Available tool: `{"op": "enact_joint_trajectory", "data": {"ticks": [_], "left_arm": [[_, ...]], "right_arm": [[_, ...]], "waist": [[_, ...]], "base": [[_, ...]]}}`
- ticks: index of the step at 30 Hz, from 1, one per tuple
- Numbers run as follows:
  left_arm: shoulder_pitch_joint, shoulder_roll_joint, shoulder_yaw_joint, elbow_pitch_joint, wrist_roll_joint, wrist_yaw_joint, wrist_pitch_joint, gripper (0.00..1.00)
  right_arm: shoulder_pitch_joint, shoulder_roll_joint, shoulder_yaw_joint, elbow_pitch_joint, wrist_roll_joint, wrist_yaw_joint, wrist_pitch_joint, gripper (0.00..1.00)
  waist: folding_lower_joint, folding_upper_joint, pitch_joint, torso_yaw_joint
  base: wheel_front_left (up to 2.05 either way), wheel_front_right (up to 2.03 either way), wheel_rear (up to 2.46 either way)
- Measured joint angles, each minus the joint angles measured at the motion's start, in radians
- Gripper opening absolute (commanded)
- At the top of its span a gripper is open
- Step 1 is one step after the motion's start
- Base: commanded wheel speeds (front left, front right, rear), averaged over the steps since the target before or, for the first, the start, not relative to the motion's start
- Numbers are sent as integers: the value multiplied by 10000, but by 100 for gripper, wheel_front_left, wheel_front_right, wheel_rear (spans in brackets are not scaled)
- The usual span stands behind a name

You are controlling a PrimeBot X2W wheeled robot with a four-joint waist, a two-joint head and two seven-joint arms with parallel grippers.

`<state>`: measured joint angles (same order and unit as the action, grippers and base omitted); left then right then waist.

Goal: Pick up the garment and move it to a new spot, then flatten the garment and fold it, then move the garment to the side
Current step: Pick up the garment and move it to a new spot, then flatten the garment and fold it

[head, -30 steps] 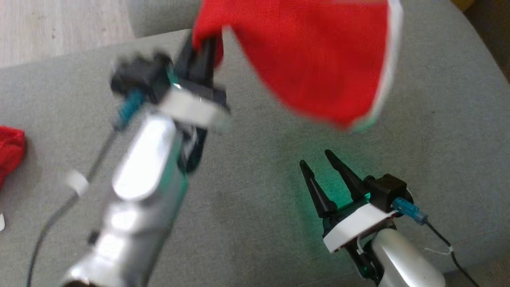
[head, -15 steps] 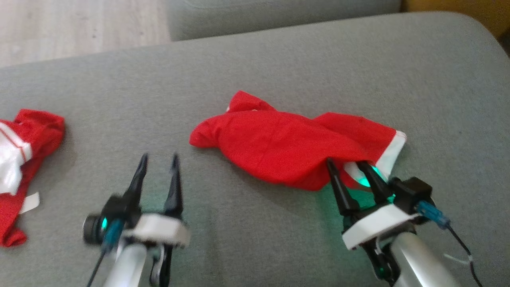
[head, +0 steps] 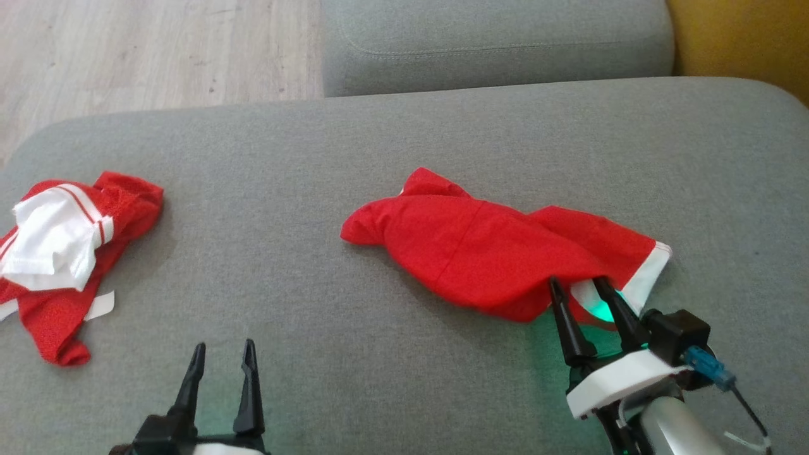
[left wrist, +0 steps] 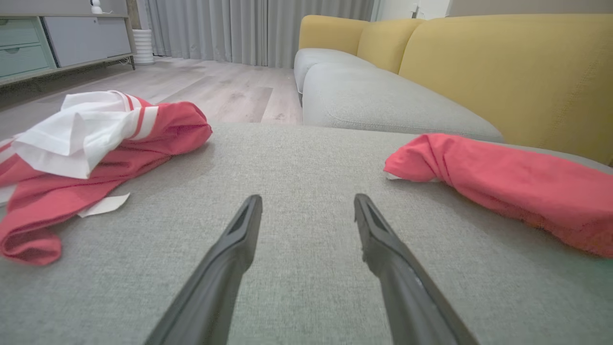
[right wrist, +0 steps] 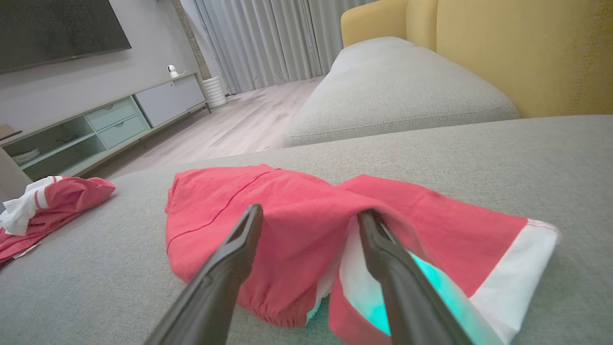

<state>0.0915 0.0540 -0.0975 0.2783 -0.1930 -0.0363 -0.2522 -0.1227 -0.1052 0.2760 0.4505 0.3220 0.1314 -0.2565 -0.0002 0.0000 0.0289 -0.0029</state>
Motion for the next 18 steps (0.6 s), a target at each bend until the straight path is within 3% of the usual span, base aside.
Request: {"op": "enact_joint_trajectory", "data": {"ticks": [8, 13, 18], "left_arm": [[-75, -17, -311, -8, -115, 15, 0, 100], [-190, -21, -366, -12, -188, 102, 0, 100], [-362, -21, -543, -19, -290, 132, 0, 100]], "right_arm": [[71, -8, 247, -226, -29, 0, 0, 100], [122, -226, 748, -1699, 378, -2, 8, 100], [83, -512, -290, -2502, 337, -2, 8, 100]], "waist": [[2, 0, 124, -7], [2, 0, 217, -60], [3, 0, 426, -56]], "base": [[0, 0, 0], [0, 0, 0], [0, 0, 0]]}}
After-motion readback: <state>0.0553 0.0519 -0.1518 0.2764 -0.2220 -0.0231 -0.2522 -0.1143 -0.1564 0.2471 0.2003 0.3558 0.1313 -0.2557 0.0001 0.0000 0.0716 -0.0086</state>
